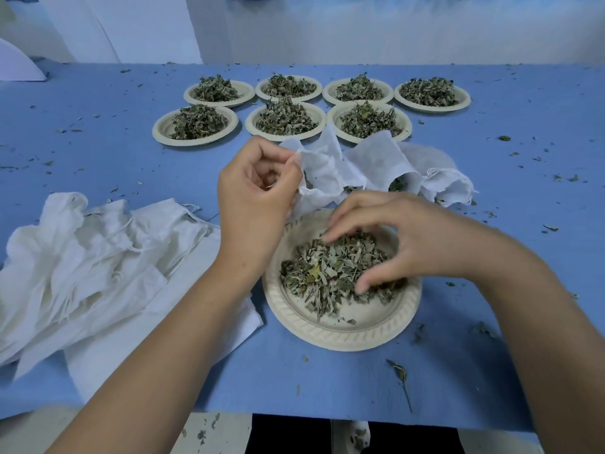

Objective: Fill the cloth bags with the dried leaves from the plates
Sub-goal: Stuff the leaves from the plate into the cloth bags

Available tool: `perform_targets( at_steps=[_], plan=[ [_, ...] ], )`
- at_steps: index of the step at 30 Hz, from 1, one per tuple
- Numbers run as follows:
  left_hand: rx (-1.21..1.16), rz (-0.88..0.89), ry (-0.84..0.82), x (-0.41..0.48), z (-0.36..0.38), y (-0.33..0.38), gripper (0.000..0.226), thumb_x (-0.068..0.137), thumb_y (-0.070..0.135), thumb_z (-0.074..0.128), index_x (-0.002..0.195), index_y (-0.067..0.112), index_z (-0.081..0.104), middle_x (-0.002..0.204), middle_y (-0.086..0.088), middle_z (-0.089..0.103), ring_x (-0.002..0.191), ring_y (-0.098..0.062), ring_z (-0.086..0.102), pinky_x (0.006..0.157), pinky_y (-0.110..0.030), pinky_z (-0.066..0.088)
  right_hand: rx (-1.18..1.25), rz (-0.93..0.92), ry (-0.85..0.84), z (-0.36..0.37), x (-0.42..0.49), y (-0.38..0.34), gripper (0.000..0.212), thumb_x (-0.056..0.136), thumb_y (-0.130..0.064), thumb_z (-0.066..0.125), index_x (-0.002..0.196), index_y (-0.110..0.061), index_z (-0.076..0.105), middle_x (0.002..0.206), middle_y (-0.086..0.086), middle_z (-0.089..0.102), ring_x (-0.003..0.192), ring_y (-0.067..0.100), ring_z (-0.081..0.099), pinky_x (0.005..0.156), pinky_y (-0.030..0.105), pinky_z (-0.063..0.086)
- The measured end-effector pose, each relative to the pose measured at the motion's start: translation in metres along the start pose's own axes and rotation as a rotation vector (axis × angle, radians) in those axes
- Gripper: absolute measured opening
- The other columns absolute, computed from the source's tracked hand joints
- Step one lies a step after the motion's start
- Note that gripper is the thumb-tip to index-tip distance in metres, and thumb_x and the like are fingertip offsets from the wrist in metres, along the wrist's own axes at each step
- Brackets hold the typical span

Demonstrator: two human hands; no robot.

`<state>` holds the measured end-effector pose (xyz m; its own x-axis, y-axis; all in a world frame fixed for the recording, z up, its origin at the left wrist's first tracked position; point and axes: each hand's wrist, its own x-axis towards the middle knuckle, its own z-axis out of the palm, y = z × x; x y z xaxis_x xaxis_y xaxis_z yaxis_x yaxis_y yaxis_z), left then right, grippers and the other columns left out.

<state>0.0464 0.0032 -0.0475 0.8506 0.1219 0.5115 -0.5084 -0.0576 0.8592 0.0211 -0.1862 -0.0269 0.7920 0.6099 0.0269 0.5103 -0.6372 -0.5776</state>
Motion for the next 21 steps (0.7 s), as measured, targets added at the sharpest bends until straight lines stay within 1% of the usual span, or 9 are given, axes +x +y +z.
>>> perform_targets(
  at_steps=[2,6,9,11,13,15,17,19,21],
  plan=[
    [0.004,-0.001,-0.011,0.0,0.0,0.0,0.022,0.092,0.007,0.063,0.075,0.018,0.056,0.051,0.008,0.052,0.041,-0.007,0.043,0.043,-0.021,0.039,-0.057,-0.011,-0.04,0.008,0.003,-0.001,0.046,0.066,-0.032,0.084,0.109,-0.035,0.068,0.116,-0.018,0.058,0.111,-0.002,0.051,0.1,0.025,0.038],
    [0.018,-0.001,-0.008,0.0,0.0,0.0,0.022,0.092,0.007,0.063,0.075,0.018,0.056,0.052,0.009,0.054,0.042,-0.007,0.045,0.045,-0.021,0.041,-0.038,-0.022,0.043,0.009,0.006,-0.004,0.023,0.074,-0.018,0.08,0.096,-0.022,0.075,0.1,-0.01,0.068,0.097,0.003,0.061,0.093,0.032,0.045],
    [0.019,0.002,-0.013,0.0,0.0,0.0,0.022,0.092,0.006,0.062,0.075,0.017,0.056,0.052,0.009,0.054,0.042,-0.007,0.045,0.045,-0.02,0.041,0.082,-0.037,0.178,0.003,0.001,-0.007,0.019,0.074,-0.017,0.079,0.093,-0.02,0.077,0.092,-0.009,0.072,0.091,0.004,0.065,0.09,0.031,0.049],
    [0.019,-0.001,-0.02,0.001,0.0,0.0,0.022,0.092,0.006,0.062,0.075,0.017,0.056,0.051,0.009,0.053,0.042,-0.007,0.045,0.045,-0.021,0.041,0.152,-0.039,0.273,-0.001,-0.002,-0.007,0.019,0.073,-0.018,0.079,0.092,-0.021,0.077,0.089,-0.011,0.072,0.088,0.002,0.066,0.087,0.025,0.05],
    [0.022,-0.005,-0.038,0.002,-0.001,-0.001,0.022,0.092,0.005,0.062,0.075,0.016,0.056,0.051,0.01,0.053,0.042,-0.007,0.045,0.045,-0.021,0.04,0.233,-0.054,0.363,-0.005,-0.004,-0.008,0.019,0.072,-0.016,0.079,0.09,-0.022,0.076,0.083,-0.013,0.072,0.081,0.002,0.066,0.081,0.021,0.051],
    [0.044,-0.006,-0.076,0.001,0.0,-0.002,0.021,0.092,0.005,0.063,0.075,0.017,0.056,0.051,0.01,0.054,0.043,-0.005,0.046,0.047,-0.02,0.042,0.337,-0.1,0.46,-0.006,-0.004,-0.01,0.021,0.072,-0.013,0.077,0.09,-0.024,0.073,0.077,-0.016,0.072,0.075,0.003,0.067,0.074,0.018,0.051],
    [0.068,-0.01,-0.125,0.0,0.001,-0.003,0.021,0.091,0.005,0.064,0.075,0.018,0.057,0.054,0.01,0.055,0.046,-0.003,0.046,0.048,-0.02,0.042,0.423,-0.17,0.575,-0.004,-0.003,-0.011,0.027,0.073,-0.009,0.075,0.094,-0.025,0.069,0.075,-0.02,0.071,0.072,0.0,0.067,0.07,0.014,0.051],
    [0.064,-0.011,-0.176,-0.002,0.002,-0.004,0.022,0.09,0.004,0.065,0.075,0.019,0.058,0.057,0.007,0.056,0.047,-0.003,0.047,0.049,-0.018,0.041,0.471,-0.202,0.687,0.001,0.001,-0.013,0.032,0.075,-0.002,0.073,0.097,-0.024,0.067,0.076,-0.022,0.071,0.072,-0.001,0.067,0.069,0.013,0.051],
    [0.05,-0.006,-0.215,-0.003,0.004,-0.003,0.022,0.09,0.004,0.064,0.075,0.019,0.058,0.058,0.003,0.057,0.046,-0.001,0.046,0.047,-0.014,0.039,0.503,-0.164,0.788,0.008,0.004,-0.013,0.034,0.076,0.003,0.072,0.098,-0.023,0.067,0.076,-0.021,0.071,0.072,0.001,0.068,0.068,0.015,0.054]
  ],
)
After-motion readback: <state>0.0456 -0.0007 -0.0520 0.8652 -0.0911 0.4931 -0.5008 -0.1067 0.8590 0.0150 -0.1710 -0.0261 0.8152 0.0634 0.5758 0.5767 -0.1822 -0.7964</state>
